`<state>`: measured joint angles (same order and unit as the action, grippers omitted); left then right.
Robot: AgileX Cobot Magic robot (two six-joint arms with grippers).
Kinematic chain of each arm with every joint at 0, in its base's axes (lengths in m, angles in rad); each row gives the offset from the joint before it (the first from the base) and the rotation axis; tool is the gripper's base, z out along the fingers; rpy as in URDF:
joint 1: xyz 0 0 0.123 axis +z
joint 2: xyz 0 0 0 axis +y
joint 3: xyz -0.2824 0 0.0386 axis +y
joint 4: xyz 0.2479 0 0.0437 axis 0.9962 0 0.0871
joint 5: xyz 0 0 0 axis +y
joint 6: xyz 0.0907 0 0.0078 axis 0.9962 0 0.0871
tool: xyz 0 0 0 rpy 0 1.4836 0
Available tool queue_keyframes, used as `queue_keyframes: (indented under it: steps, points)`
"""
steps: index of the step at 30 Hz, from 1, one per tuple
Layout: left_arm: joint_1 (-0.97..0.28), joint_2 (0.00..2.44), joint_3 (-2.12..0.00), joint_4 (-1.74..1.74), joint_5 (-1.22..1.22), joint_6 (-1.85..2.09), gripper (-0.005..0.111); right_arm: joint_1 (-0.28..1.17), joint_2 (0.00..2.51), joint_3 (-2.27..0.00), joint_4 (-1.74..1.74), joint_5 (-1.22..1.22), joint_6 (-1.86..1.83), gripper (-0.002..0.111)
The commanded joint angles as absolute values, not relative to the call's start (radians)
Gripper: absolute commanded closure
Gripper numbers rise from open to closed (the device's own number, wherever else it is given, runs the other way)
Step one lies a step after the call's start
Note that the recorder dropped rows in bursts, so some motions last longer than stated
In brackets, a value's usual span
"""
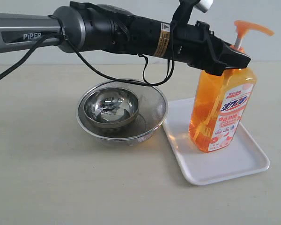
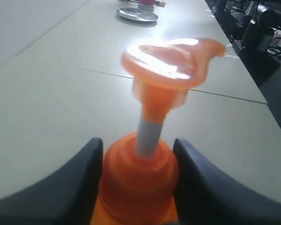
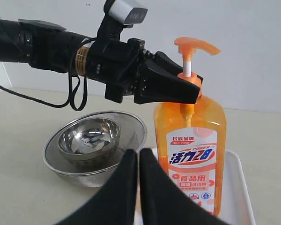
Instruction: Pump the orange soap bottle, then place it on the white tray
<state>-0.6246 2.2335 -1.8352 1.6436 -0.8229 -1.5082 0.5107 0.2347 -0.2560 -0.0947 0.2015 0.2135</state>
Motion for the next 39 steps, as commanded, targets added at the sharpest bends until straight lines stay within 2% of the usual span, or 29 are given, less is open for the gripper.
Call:
queue_keyframes:
  steps: [1,13,19,34,39]
  points:
    - [-0.629,2.230,-1.838,1.641,-0.826,-1.533,0.102,0.508,0.230,-0.250,-0.100,0.191,0.207,0.108]
    - [-0.632,2.221,-1.838,1.636,-0.726,-1.638,0.102,0.508,0.230,-0.250,-0.100,0.191,0.207,0.108]
    - [-0.688,2.157,-1.838,1.724,-0.540,-1.680,0.102,0.508,0.230,-0.250,-0.100,0.191,0.207,0.108]
    - [-0.706,2.112,-1.838,1.744,-0.447,-1.802,0.102,0.508,0.230,-0.250,-0.093,0.191,0.207,0.108]
    - [-0.746,2.083,-1.836,1.744,-0.343,-1.829,0.102,0.508,0.230,-0.250,-0.093,0.191,0.207,0.108]
